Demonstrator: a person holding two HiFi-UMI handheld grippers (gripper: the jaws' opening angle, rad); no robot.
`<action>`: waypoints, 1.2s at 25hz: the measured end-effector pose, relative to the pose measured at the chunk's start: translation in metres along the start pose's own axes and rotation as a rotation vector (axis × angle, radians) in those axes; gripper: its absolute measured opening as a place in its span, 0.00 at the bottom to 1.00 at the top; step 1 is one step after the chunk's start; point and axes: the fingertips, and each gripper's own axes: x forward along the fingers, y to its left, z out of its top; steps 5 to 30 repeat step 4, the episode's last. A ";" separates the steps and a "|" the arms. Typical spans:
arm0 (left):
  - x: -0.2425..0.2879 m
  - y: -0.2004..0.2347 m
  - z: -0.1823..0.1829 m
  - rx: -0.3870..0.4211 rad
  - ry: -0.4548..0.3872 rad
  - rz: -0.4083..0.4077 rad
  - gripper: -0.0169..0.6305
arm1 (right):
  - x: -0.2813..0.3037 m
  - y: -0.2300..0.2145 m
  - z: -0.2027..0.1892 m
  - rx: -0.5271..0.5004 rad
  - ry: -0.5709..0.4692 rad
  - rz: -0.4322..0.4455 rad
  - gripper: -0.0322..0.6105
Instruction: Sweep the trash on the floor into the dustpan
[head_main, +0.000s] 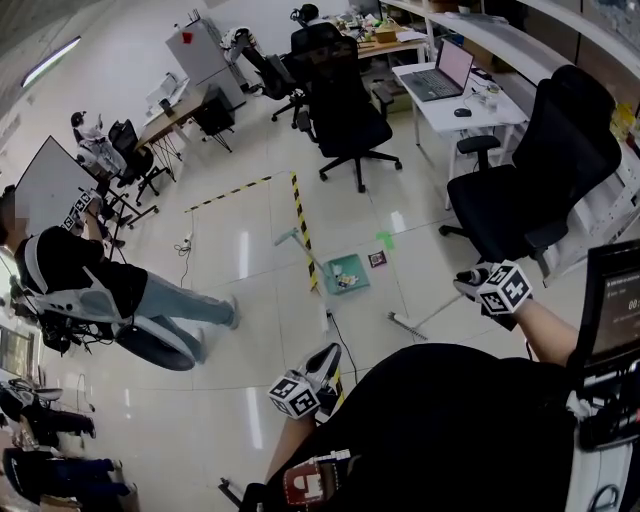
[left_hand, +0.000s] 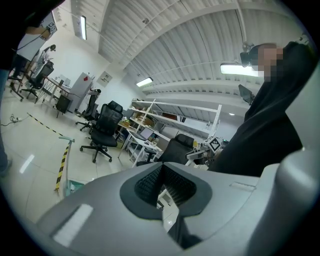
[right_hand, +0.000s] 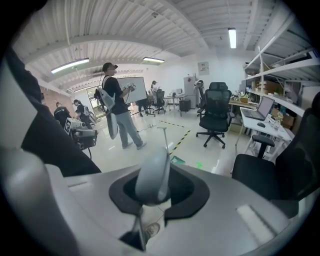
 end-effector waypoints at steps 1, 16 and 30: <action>-0.001 0.001 -0.001 -0.001 0.002 0.000 0.03 | 0.001 0.001 0.000 0.000 0.002 0.000 0.14; -0.003 0.005 -0.004 -0.002 0.004 0.001 0.03 | 0.006 0.003 -0.005 0.000 0.010 0.003 0.14; -0.003 0.005 -0.004 -0.002 0.004 0.001 0.03 | 0.006 0.003 -0.005 0.000 0.010 0.003 0.14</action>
